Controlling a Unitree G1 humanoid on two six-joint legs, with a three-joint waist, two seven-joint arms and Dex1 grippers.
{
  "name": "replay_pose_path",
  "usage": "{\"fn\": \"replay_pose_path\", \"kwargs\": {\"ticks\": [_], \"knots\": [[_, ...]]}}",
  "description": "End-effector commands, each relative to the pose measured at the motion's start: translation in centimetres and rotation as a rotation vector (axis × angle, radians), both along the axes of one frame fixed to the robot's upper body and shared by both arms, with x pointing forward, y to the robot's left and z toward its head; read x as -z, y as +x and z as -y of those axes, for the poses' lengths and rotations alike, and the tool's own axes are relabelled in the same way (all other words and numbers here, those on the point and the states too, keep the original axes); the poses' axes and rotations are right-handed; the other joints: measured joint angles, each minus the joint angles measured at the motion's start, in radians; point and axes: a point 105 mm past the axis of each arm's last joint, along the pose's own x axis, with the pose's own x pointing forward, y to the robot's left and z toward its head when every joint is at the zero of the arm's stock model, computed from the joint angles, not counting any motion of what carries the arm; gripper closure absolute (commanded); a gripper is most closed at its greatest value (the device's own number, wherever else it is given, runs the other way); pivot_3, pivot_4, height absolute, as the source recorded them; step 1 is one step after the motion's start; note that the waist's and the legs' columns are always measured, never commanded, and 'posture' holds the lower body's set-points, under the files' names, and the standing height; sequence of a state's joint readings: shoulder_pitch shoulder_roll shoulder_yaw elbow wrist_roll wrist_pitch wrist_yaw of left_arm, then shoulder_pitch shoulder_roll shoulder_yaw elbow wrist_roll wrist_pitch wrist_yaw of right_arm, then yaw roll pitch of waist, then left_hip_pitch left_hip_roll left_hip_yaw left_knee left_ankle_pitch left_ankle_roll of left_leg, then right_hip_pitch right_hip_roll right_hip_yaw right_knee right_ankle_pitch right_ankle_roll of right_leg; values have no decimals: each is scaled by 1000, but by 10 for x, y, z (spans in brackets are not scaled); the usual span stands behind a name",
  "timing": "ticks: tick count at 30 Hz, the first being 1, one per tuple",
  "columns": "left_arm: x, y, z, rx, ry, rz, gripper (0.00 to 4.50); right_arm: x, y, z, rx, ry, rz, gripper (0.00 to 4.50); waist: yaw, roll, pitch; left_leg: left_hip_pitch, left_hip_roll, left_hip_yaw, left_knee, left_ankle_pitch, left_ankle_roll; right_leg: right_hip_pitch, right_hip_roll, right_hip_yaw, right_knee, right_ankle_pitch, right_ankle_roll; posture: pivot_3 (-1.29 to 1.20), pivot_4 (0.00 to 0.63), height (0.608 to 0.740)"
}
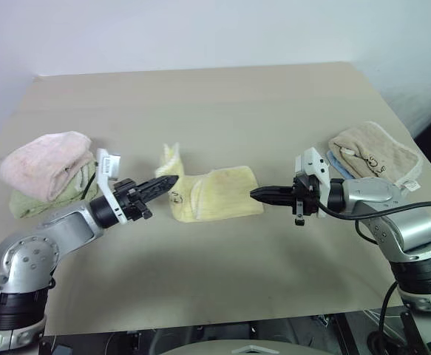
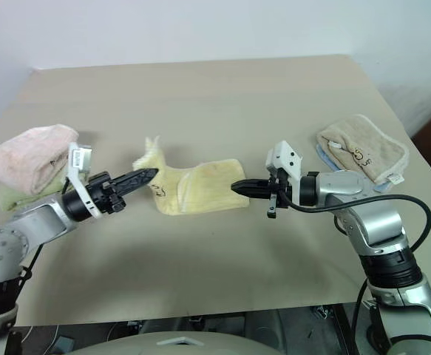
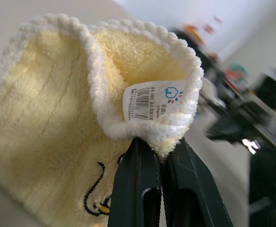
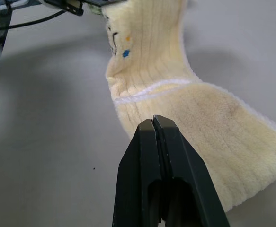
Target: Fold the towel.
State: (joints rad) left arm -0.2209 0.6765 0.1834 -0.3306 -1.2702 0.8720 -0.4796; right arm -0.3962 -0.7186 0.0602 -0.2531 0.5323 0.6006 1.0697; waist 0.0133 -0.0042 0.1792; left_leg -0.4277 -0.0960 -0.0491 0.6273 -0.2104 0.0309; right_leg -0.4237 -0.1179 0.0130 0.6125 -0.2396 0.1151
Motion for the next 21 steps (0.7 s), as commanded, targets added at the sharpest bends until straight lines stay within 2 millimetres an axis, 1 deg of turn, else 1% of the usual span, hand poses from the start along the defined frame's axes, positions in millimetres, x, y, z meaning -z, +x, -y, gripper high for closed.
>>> {"fn": "replay_pose_path", "kwargs": {"ticks": [1,4,8,13,15,17,21], "knots": [[-4,5,16,97,15,43,4349,-13,1,7,7,-3,57,4500,1,0,0,0,0,0,0,0,0,0,0,0,0,0,0,0,150,728],[-2,15,33,146,31,68,4349,-13,1,9,13,-8,56,4500,0,0,0,0,0,0,0,0,0,2,0,0,0,0,0,0,150,728],[0,27,50,186,32,79,4349,-13,-1,10,16,-10,55,4500,0,-1,0,-1,0,0,0,0,0,3,0,0,1,0,1,0,150,728],[6,40,84,246,28,84,4349,-13,-4,11,22,-10,54,4500,1,-1,0,-1,0,0,1,0,0,3,0,0,1,2,4,0,150,728],[7,40,94,269,21,85,4349,-13,-5,11,26,-9,54,4500,1,-1,1,-2,-1,0,2,0,0,3,0,0,1,2,4,0,150,728],[9,37,101,302,20,86,4349,-13,-6,11,30,-9,54,4500,-1,-1,1,-2,-1,0,2,0,0,3,0,0,1,2,4,0,150,728],[19,28,108,365,60,77,4349,-12,-8,12,37,-10,53,4500,-1,-1,1,-2,0,0,1,0,1,2,0,0,1,2,4,0,150,728]]}}
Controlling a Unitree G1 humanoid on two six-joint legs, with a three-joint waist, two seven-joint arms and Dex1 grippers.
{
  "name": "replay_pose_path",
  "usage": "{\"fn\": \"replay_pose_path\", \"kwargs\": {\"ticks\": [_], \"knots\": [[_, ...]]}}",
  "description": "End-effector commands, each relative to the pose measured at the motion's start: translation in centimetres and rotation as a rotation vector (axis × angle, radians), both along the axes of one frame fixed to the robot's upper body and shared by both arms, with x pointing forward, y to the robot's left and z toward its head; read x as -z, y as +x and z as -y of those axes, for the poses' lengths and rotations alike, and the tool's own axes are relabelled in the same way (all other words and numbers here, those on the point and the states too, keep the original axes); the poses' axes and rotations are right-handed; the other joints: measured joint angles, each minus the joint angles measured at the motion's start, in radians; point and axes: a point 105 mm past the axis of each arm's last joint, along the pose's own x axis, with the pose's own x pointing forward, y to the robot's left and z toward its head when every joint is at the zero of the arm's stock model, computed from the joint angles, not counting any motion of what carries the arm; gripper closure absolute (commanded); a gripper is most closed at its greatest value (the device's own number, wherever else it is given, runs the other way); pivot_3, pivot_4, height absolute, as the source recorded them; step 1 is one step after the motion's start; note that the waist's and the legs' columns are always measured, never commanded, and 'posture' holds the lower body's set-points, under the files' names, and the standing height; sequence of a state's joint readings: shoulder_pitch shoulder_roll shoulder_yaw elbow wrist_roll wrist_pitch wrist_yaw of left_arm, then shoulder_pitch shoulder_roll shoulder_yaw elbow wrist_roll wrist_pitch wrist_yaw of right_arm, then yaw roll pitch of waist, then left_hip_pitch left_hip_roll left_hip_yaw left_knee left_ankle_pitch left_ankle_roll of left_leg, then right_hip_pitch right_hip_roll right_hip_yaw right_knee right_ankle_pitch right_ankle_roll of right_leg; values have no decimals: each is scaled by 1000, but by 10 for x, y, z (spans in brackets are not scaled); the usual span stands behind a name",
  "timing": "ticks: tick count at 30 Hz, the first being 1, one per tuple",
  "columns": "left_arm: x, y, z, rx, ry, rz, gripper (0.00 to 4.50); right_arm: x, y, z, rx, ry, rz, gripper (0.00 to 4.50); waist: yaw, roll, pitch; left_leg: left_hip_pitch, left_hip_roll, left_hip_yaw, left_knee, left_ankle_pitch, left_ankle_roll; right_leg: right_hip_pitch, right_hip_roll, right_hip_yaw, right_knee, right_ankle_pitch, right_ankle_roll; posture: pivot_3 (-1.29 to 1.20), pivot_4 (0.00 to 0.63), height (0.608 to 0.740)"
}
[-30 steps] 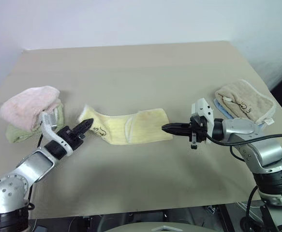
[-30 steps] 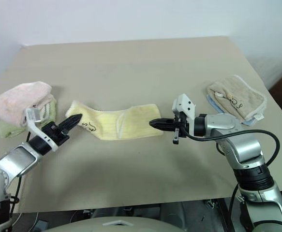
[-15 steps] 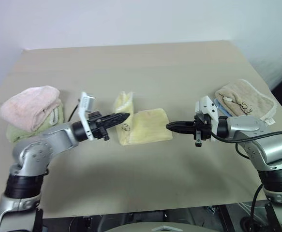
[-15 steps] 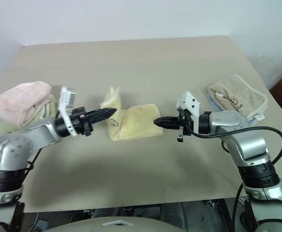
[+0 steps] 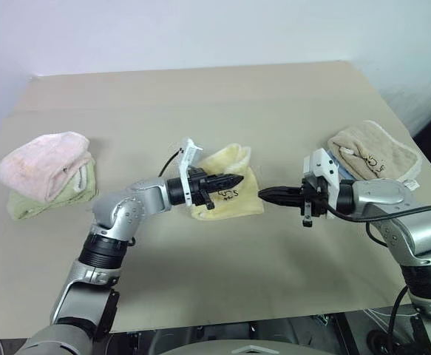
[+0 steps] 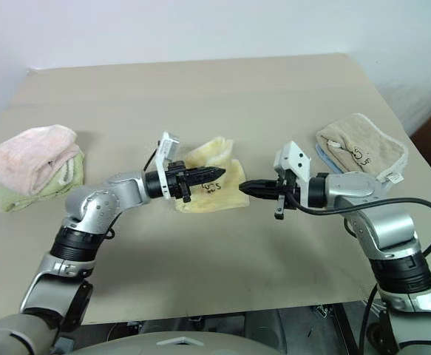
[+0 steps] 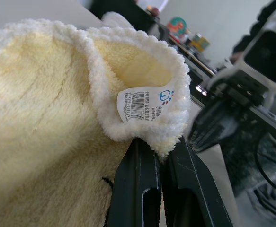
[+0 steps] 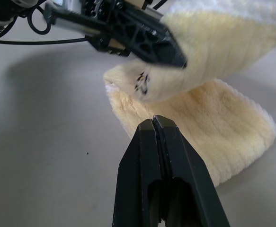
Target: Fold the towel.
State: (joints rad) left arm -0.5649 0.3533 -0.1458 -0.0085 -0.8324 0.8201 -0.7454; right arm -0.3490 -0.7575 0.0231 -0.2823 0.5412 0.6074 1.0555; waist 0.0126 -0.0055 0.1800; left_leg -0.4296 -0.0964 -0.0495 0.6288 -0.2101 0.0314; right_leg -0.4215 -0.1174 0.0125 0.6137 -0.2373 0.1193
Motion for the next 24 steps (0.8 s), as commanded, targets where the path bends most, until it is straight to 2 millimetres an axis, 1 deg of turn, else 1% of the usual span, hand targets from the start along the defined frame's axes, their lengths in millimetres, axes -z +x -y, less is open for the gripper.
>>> {"fn": "replay_pose_path", "kwargs": {"ticks": [1,4,7,8,11,12,17,19,21,22,24], "knots": [[0,-8,4,60,35,44,4349,-14,-4,-1,-7,11,54,4500,0,0,0,0,0,0,0,0,0,0,0,0,0,0,0,0,150,728],[9,-12,1,81,85,46,4349,-13,-4,-1,-1,13,55,4500,0,0,0,0,0,0,1,0,0,0,0,0,0,0,0,0,150,728],[14,-10,-4,73,127,72,4349,-13,-5,-1,0,14,54,4500,0,0,0,0,0,0,1,0,0,0,0,0,0,0,0,0,150,728],[14,-10,-5,70,133,76,4175,-13,-5,-2,-1,15,54,4500,0,0,0,0,0,0,1,0,0,0,0,0,0,0,0,0,150,728],[9,-7,-4,61,117,99,3572,-13,-4,-2,-2,16,55,4500,2,0,0,0,0,0,1,0,0,1,0,0,0,0,0,0,150,728],[5,-7,-4,63,102,101,3138,-13,-4,-2,-3,17,55,4500,2,0,0,0,0,0,1,0,0,1,0,0,0,0,0,0,150,728],[-12,-7,-5,58,43,104,1476,-14,-3,-1,-9,15,56,4500,0,0,0,0,0,0,1,0,0,1,0,0,0,0,0,0,150,728],[-20,-8,-9,57,22,105,866,-14,-4,2,-12,10,53,4500,-1,0,0,0,0,0,1,0,0,0,0,0,0,0,0,0,150,728],[-29,-8,-16,48,3,120,147,-14,-3,5,-11,2,50,4500,0,0,0,0,0,0,1,0,0,0,0,-1,0,0,0,0,150,728],[-32,-8,-19,44,-2,130,42,-14,-3,7,-10,-2,49,4500,0,0,0,0,0,-1,1,0,0,0,0,-1,0,0,0,0,150,728],[-34,-10,-31,36,7,174,42,-14,-1,12,-1,-12,51,4500,0,0,0,0,0,0,1,0,0,1,0,-1,0,0,0,0,150,728]]}}
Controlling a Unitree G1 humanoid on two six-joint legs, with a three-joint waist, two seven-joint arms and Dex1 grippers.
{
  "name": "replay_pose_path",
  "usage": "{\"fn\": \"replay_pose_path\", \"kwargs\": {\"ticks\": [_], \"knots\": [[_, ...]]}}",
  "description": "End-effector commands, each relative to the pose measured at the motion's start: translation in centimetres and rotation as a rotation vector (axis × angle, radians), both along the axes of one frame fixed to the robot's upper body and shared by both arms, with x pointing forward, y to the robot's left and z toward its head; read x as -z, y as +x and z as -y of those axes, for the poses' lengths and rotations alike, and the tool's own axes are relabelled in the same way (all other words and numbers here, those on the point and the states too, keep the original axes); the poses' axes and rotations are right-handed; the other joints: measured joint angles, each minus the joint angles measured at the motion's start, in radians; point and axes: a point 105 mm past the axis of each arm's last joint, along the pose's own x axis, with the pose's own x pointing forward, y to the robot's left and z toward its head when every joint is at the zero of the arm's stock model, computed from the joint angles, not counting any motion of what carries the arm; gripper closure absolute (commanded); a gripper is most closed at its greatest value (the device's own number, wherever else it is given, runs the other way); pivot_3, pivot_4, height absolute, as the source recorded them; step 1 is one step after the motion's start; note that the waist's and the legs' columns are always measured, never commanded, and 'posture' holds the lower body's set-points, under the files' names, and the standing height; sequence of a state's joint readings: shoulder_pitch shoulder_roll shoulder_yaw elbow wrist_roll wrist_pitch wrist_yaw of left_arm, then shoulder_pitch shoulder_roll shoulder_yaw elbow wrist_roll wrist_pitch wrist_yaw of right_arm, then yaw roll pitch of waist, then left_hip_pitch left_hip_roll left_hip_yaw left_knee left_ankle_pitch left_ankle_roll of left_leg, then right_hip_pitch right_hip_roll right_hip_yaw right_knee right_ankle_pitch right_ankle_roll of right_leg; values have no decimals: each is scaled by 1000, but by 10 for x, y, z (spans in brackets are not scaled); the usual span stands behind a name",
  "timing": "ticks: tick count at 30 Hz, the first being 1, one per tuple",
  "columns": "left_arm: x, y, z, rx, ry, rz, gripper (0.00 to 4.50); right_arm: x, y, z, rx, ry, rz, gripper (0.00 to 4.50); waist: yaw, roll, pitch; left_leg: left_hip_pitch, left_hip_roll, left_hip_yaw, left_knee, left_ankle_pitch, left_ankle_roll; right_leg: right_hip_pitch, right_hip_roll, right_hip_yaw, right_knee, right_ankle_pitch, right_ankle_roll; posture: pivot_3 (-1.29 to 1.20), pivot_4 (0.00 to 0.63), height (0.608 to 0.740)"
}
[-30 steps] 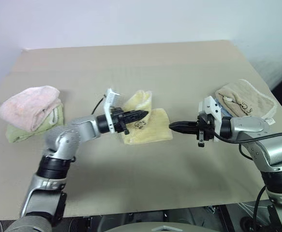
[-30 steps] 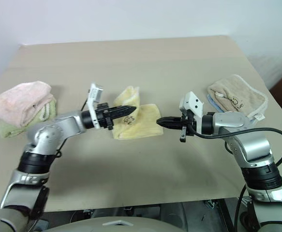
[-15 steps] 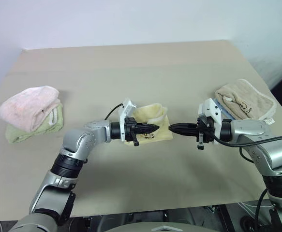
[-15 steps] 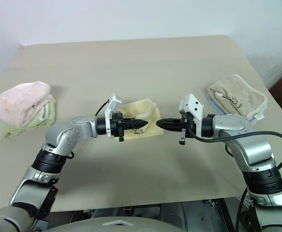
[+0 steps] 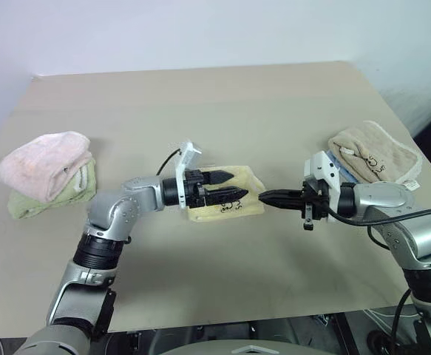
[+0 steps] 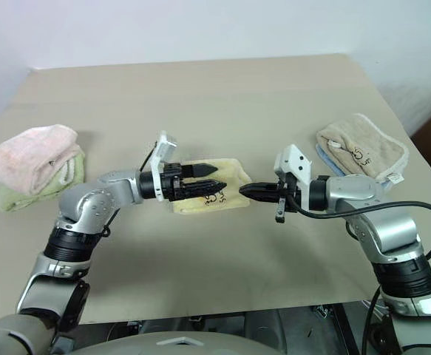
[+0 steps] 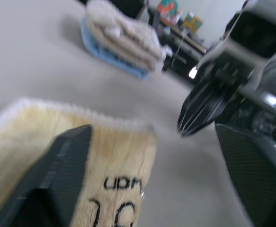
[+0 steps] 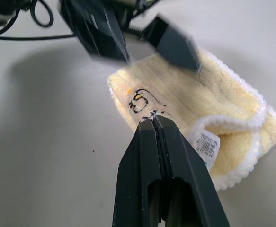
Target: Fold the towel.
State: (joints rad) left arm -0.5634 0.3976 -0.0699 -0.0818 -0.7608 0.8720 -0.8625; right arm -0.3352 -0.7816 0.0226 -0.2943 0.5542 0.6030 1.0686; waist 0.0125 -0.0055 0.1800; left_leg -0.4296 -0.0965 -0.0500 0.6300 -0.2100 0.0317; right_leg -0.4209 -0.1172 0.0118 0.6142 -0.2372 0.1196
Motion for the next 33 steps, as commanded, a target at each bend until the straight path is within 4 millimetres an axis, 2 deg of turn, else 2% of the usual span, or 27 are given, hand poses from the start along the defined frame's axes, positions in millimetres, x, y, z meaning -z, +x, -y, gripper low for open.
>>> {"fn": "replay_pose_path", "kwargs": {"ticks": [1,5,8,13,19,22,26,30,33], "knots": [[-19,-6,-19,2,-21,108,42,-14,5,12,20,-3,58,4500,-1,0,0,0,0,0,0,0,0,0,0,0,0,0,0,0,150,728],[-13,0,-43,-54,16,150,42,-18,10,16,32,-8,70,4500,0,0,0,0,0,0,0,0,0,0,0,0,0,0,0,0,150,728],[-11,5,-55,-89,11,152,628,-21,12,16,31,-7,83,4500,2,0,0,0,0,0,0,0,0,0,0,0,0,0,0,0,150,728],[-1,12,-74,-159,20,178,2409,-28,20,17,50,0,112,4500,1,0,0,0,0,0,0,0,0,0,0,0,0,0,0,0,150,728],[14,13,-78,-180,86,243,4481,-36,25,9,47,18,134,4500,0,0,0,0,0,0,0,0,0,-1,-1,1,0,0,0,0,150,728],[17,24,-73,-223,120,309,4481,-43,32,-3,50,42,153,4500,0,0,0,0,0,0,0,0,0,-1,-1,1,0,0,0,0,150,728],[15,32,-52,-201,98,349,4481,-48,41,-22,45,69,160,4500,2,0,0,0,0,0,0,0,0,-1,-1,0,0,0,0,0,150,728],[12,40,-28,-158,85,392,4481,-46,49,-44,32,74,151,4500,1,0,0,0,-1,0,0,0,0,-1,0,0,1,3,0,0,150,728],[9,44,-15,-126,77,415,4481,-40,57,-52,48,69,132,4500,-1,0,0,0,-1,0,0,0,1,-2,0,-1,2,4,2,0,150,728]]}}
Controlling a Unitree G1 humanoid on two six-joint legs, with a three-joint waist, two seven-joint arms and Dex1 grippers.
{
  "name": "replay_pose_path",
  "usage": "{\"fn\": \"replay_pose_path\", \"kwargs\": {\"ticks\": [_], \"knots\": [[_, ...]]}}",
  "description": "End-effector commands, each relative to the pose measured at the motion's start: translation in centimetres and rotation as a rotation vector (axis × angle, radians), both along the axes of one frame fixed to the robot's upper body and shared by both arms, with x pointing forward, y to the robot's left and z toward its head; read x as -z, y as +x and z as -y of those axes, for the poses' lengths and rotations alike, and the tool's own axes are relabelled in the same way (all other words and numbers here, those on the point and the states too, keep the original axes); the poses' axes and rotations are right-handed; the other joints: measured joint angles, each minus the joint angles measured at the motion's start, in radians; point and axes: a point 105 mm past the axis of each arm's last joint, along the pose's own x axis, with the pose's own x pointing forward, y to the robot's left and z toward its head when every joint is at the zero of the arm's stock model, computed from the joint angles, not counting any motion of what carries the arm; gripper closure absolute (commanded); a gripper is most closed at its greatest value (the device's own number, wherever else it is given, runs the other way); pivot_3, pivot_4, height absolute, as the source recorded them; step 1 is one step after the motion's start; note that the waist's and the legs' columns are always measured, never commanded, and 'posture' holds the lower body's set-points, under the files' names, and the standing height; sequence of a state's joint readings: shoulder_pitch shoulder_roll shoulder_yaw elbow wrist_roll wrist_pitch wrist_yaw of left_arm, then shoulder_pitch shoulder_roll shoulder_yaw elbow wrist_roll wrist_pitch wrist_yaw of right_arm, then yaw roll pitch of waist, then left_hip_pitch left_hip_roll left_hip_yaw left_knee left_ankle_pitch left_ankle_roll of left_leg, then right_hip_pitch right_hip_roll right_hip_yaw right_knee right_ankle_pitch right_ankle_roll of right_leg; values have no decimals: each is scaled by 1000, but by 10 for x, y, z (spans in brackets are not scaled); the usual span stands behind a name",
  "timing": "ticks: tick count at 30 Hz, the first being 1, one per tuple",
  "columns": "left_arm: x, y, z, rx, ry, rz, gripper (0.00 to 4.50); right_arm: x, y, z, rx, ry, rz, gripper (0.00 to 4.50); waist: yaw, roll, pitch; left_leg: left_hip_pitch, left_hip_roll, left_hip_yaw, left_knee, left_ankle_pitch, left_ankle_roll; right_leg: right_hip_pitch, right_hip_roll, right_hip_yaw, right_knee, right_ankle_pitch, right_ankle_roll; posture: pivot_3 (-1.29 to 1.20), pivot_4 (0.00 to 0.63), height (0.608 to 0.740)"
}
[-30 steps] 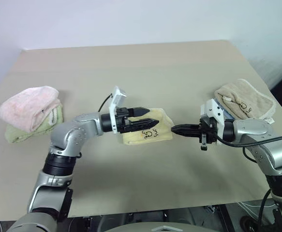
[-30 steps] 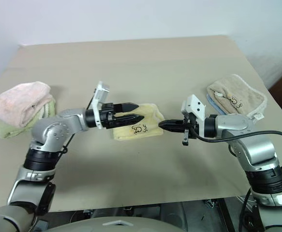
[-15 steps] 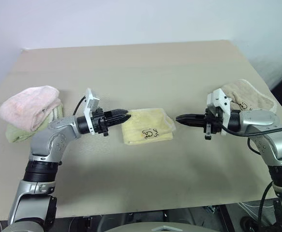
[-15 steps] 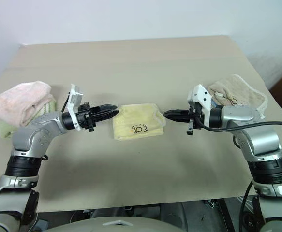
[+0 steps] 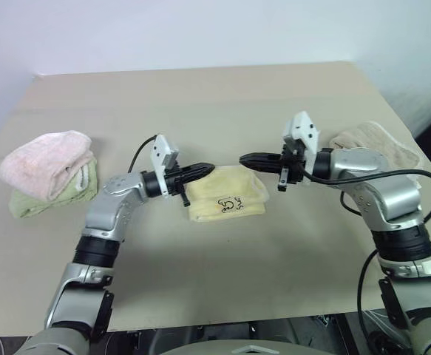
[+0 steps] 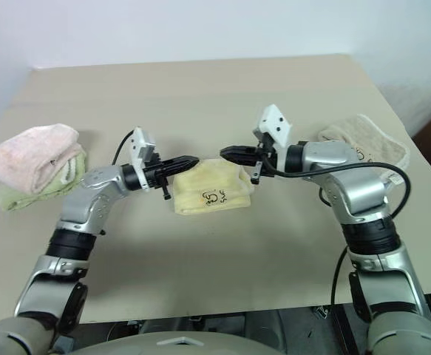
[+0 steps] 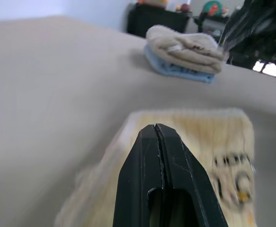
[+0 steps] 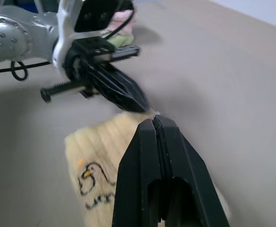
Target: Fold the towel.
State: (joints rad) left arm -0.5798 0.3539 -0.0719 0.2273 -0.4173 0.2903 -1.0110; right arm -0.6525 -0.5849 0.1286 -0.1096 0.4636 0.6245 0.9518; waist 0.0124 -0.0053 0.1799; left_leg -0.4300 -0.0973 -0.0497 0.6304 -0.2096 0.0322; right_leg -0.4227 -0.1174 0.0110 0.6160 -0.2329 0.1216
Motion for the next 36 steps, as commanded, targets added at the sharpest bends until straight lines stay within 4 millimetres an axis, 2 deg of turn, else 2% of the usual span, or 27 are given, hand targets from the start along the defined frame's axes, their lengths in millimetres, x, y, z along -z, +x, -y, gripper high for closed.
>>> {"fn": "replay_pose_path", "kwargs": {"ticks": [1,7,13,17,27,32,36], "knots": [[-9,4,14,46,10,61,4481,0,7,-8,17,-12,14,4500,0,0,0,0,0,0,0,0,0,0,0,0,0,0,0,0,150,728],[3,6,26,99,51,49,4481,27,8,-16,20,-68,-30,4500,-2,0,0,0,0,1,0,1,1,-2,0,-1,3,1,1,0,150,728],[27,7,26,108,126,26,4481,51,6,-11,35,-104,-82,4500,-2,0,0,0,-1,1,1,1,1,-2,0,-1,4,1,1,0,150,728],[33,9,26,100,133,18,4481,59,5,-8,41,-114,-100,4500,-2,0,0,0,-1,1,1,1,1,-2,1,-2,4,1,1,0,150,728],[60,17,23,51,211,-25,4481,101,5,5,84,-178,-182,4500,-1,0,0,1,-1,1,2,1,1,-1,1,-2,6,1,1,0,150,728],[66,17,22,56,224,-31,4481,109,10,8,112,-174,-190,4500,-3,0,-1,5,-1,0,3,0,0,4,1,-3,6,1,1,0,150,728],[62,17,19,58,215,-18,4481,102,15,8,125,-139,-174,4500,-4,0,-1,9,-1,0,4,0,-1,4,1,-3,7,1,1,0,150,728]]}}
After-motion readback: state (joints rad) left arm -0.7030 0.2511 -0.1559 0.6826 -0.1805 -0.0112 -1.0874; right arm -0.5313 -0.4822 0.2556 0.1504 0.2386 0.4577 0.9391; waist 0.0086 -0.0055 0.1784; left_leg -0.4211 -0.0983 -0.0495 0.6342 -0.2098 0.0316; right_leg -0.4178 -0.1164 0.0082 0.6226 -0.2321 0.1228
